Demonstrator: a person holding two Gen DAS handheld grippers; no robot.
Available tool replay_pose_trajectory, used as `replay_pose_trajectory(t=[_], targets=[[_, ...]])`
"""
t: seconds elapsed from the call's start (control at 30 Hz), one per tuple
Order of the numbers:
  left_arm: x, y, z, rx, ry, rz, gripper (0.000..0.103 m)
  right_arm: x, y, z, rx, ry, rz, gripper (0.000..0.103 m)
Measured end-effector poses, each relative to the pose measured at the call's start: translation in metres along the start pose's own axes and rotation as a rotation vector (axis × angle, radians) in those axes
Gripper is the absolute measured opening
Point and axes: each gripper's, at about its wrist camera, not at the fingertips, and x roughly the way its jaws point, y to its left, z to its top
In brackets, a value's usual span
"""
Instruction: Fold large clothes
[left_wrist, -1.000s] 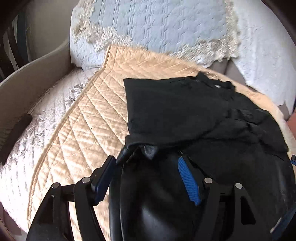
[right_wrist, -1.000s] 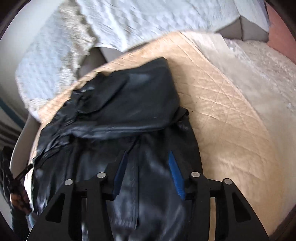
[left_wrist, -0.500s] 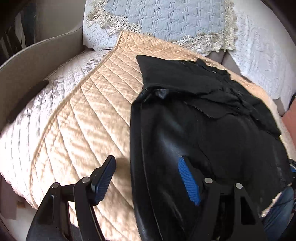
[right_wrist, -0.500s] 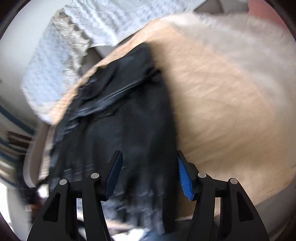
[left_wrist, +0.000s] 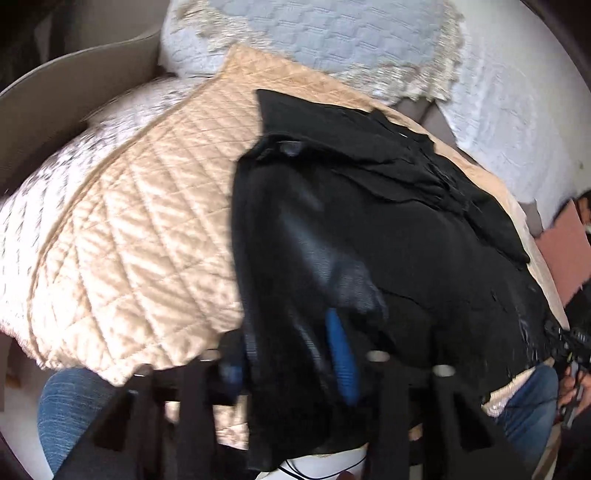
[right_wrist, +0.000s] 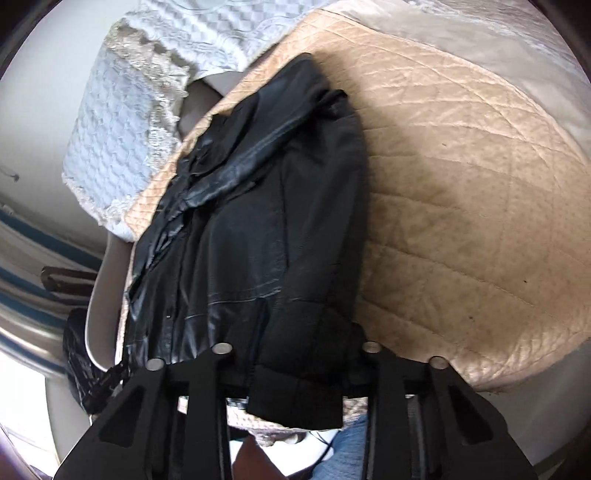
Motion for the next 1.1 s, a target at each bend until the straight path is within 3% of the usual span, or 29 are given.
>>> replay_pose_trajectory(t=[0.03, 0.13, 0.3, 0.43, 0.6, 0.7, 0.93, 1.1], targets=[[0.0, 0.003, 0.0, -0.01, 0.001, 0.014, 0.017, 0.001, -0.001, 0.0, 0.005, 0.003, -0.007, 0.027], [0.001, 0.006, 0.002, -0.019, 0.004, 0.029, 0.014, 0.0, -0.001, 0.001, 0.001, 0.005, -0.024, 0.025], [0.009, 0.0, 0.002, 0.012, 0.004, 0.063, 0.014, 0.002, -0.005, 0.003, 0.015, 0.01, -0.042, 0.016], [0.015, -0.001, 0.007, -0.002, 0.026, 0.051, 0.017, 0.002, -0.008, 0.004, 0.029, 0.013, -0.042, 0.015], [0.02, -0.01, 0.013, 0.067, 0.048, 0.061, 0.022, 0.001, -0.004, 0.007, 0.02, 0.007, -0.071, 0.009], [0.017, -0.014, 0.016, 0.096, 0.038, 0.083, 0.005, -0.009, 0.001, 0.009, 0.019, -0.021, -0.063, 0.007], [-0.04, 0.006, 0.027, 0.053, -0.06, -0.024, 0.004, -0.057, 0.013, -0.005, -0.027, -0.086, -0.007, 0.005], [-0.03, 0.025, 0.005, 0.009, 0.004, -0.047, 0.004, -0.051, -0.006, -0.025, 0.04, -0.049, 0.002, 0.005]])
